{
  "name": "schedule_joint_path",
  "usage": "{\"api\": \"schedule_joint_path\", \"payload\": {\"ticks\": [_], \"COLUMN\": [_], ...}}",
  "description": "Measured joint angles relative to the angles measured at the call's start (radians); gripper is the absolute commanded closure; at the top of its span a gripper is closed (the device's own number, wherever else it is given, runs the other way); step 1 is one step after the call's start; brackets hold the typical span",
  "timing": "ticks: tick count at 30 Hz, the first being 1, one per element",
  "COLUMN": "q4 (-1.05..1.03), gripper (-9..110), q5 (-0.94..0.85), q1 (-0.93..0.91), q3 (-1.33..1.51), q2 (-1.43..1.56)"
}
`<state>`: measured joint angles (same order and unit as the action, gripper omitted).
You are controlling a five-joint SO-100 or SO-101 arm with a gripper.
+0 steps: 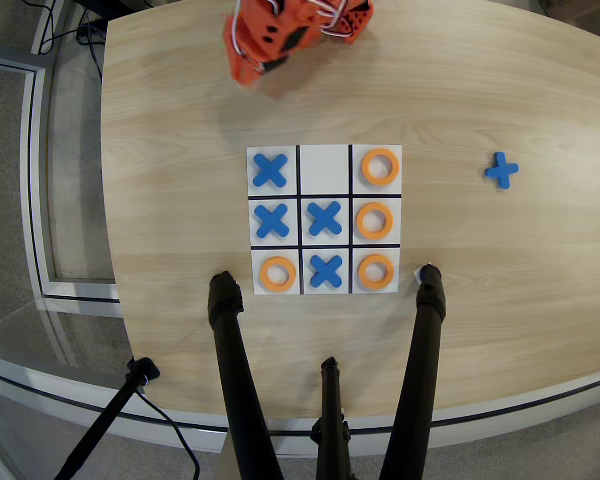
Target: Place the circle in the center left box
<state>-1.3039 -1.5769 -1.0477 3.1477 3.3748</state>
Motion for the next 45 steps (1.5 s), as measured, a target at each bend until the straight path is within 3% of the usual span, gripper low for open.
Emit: {"api": "schedule_joint_path", "payload": {"ticks": [6,12,45], "q4": [0.000,0.000,0.000], "gripper": [102,102,101], "q5": [0.000,0.000,0.000], "q1": [-0.436,-0.630,-0.594], "q3": [0.000,0.000,0.000], "q2": [0.000,0.000,0.000]}}
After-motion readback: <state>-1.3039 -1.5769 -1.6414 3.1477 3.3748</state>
